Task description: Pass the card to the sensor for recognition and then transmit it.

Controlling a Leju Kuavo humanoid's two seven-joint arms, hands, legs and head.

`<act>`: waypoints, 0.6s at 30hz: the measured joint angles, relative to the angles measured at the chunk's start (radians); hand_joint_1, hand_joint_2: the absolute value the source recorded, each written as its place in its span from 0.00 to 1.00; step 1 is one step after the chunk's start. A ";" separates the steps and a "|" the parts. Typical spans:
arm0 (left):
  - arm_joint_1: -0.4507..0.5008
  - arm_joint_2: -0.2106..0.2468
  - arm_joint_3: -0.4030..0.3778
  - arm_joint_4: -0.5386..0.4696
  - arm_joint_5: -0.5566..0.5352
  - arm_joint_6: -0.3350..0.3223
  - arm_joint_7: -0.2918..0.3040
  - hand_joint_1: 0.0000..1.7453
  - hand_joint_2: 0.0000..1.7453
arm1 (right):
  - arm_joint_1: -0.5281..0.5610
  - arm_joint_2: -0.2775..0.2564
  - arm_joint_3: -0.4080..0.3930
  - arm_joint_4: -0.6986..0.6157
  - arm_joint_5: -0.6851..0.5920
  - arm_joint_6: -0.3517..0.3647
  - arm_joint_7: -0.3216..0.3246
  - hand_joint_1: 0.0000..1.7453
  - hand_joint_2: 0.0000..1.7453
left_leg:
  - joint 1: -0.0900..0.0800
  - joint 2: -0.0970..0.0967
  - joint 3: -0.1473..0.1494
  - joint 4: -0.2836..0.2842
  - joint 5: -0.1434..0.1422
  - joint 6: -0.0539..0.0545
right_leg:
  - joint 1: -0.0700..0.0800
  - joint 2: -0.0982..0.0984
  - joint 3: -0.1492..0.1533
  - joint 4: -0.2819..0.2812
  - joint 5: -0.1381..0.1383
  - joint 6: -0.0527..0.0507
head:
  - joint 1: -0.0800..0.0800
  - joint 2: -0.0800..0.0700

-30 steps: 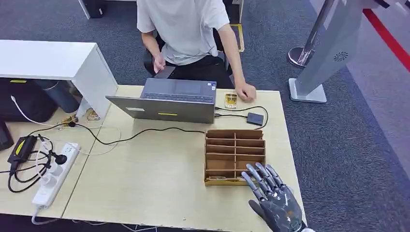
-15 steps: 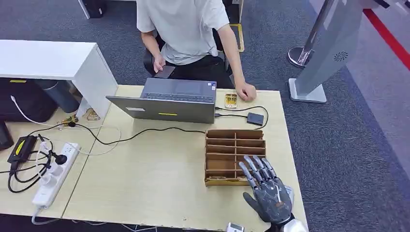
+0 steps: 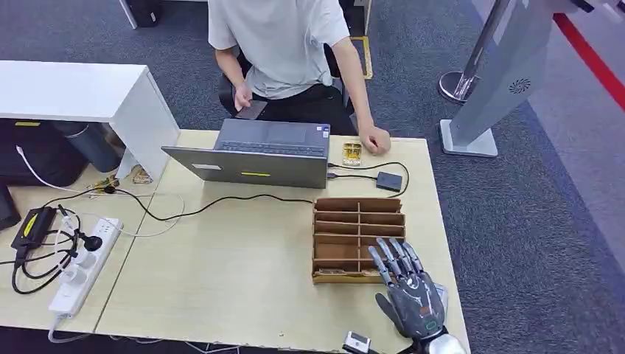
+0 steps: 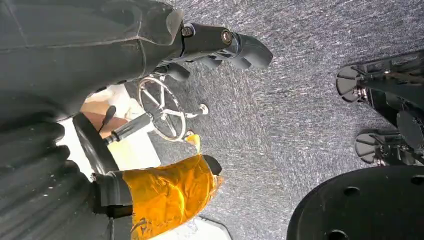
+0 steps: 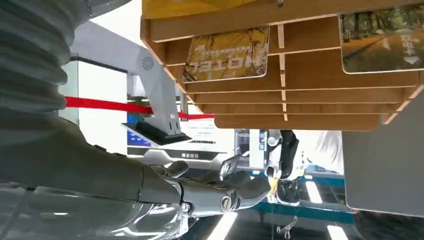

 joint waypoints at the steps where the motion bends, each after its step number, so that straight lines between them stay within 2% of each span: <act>1: 0.000 0.000 0.000 0.000 0.000 0.000 0.001 0.00 1.00 | -0.001 0.000 0.001 0.001 0.001 0.000 0.005 0.00 1.00 | 0.000 0.000 0.000 0.000 0.000 0.000 | 0.000 0.000 0.000 0.000 0.000 0.000 | 0.000 0.000; 4: -0.002 0.000 -0.004 0.000 -0.003 0.000 0.002 0.00 1.00 | -0.008 0.000 0.007 0.006 0.018 0.000 0.035 0.00 1.00 | 0.000 0.000 0.000 0.000 0.000 0.000 | 0.000 0.000 0.000 0.000 0.000 0.000 | 0.000 0.000; 10: -0.005 0.001 -0.006 0.000 -0.008 0.000 0.004 0.00 1.00 | -0.039 0.000 0.068 0.014 0.056 0.000 0.150 0.00 1.00 | 0.000 0.000 0.000 0.000 0.000 0.000 | 0.000 0.000 0.000 0.000 0.000 0.000 | 0.000 0.000; 18: -0.008 0.001 -0.013 0.000 -0.010 0.000 0.005 0.00 1.00 | -0.063 -0.002 0.117 0.026 0.045 0.000 0.174 0.00 1.00 | 0.000 0.000 0.000 0.000 0.000 0.000 | 0.000 0.000 0.000 0.000 0.000 0.000 | 0.000 0.000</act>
